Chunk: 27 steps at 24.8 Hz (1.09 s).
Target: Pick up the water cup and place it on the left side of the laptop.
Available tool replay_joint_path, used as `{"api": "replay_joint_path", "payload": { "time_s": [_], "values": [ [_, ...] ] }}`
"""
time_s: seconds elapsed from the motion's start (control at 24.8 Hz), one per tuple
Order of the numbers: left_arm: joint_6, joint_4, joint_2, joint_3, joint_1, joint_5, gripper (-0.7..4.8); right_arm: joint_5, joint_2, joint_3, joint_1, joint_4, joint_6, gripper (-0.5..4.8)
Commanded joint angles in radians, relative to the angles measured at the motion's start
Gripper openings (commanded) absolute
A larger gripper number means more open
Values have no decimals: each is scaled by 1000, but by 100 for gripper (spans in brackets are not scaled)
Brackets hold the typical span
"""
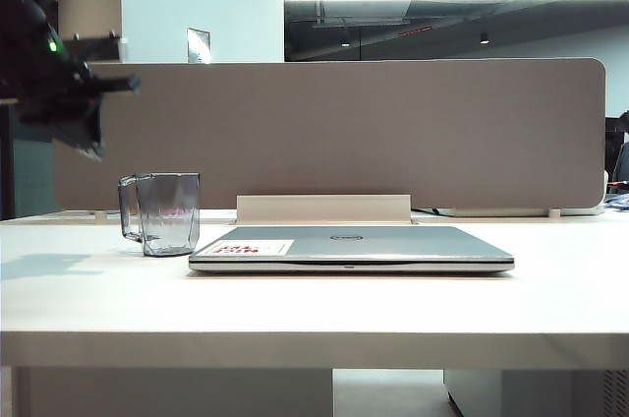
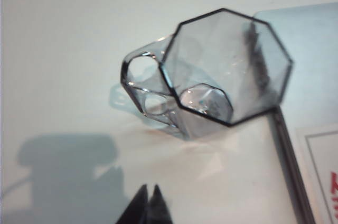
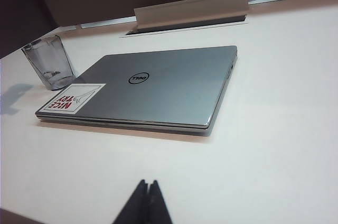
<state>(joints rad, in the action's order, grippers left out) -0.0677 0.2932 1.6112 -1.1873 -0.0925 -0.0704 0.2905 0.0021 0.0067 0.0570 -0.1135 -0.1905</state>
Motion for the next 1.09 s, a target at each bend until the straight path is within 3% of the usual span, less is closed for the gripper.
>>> {"api": "replay_joint_path", "payload": {
  "time_s": [0.04, 0.28, 0.48, 0.69, 0.93, 1.09],
  "values": [
    [-7, 87, -56, -2, 0, -24, -5, 4, -1, -3, 0, 9, 0, -1],
    [-11, 170, -192, 15, 0, -74, -5, 4, -1, -3, 0, 9, 0, -1],
    [-2, 63, -430, 210, 0, -87, -5, 4, -1, -3, 0, 9, 0, -1],
    [65, -13, -669, 417, 0, -87, -5, 0, -1, -3, 0, 8, 0, -1],
    [137, -36, -985, 656, 0, -87, -5, 0, -1, -3, -1, 5, 0, -1],
    [195, -34, -1139, 718, 0, -89, -5, 0, -1, -3, -1, 6, 0, -1]
  ]
}}
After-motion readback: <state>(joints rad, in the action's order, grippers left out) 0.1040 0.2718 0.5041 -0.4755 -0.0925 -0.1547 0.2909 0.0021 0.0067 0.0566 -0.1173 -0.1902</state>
